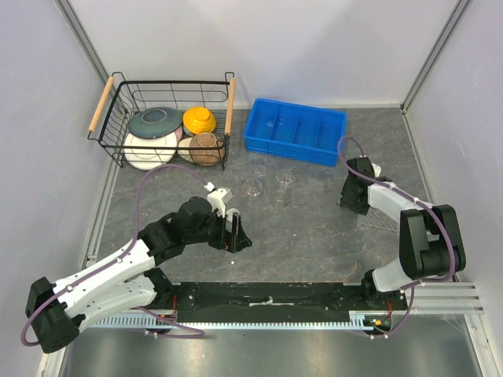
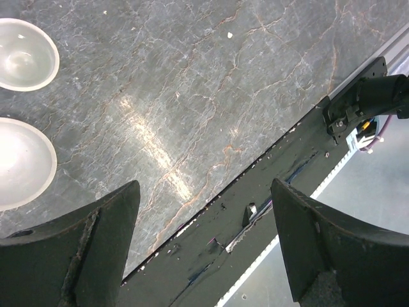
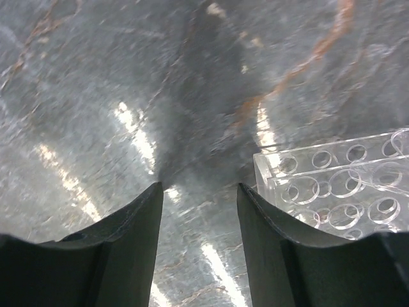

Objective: Organize the chemistry lab equipment

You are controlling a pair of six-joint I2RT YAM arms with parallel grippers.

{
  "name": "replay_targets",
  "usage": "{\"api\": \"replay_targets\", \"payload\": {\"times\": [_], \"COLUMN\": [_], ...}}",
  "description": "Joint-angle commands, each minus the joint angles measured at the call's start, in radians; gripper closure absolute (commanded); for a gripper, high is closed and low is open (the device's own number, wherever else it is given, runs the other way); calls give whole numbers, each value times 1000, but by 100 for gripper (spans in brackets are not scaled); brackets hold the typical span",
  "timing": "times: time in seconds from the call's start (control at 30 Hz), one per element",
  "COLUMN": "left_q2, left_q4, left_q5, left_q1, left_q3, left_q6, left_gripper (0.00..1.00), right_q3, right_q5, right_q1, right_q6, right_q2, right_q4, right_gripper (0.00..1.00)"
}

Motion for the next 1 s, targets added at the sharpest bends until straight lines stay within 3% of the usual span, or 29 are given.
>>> {"api": "replay_targets", "payload": {"times": [0.0, 0.13, 0.33, 0.47, 0.63, 0.8, 0.97], "left_q2": [-4, 13, 76, 171, 243, 282, 289], "left_q4": [-57, -85, -160, -243, -261, -258, -235], "left_q5": [-44, -58, -100, -208, -248, -249, -212], "left_q1": [0, 0, 0, 3, 20, 58, 118], "left_q3": [75, 120, 265, 371, 471, 500, 467], "left_q6": [-19, -14, 35, 50, 57, 55, 49], "left_gripper": [11, 10, 9, 8, 7, 7, 7], "right_q3": [48, 114, 378, 526, 641, 665, 550], "right_q5": [27, -11, -23, -55, -92, 10, 80], "right_q1": [-36, -36, 14, 19, 85, 211, 264], "right_q6": [28, 52, 49, 35, -24, -72, -97], "right_q2": [-1, -15, 50, 106, 161, 178, 154], "right_q4": [2, -12, -84, -94, -96, -133, -108], "right_gripper": [43, 43, 41, 39, 39, 39, 38]}}
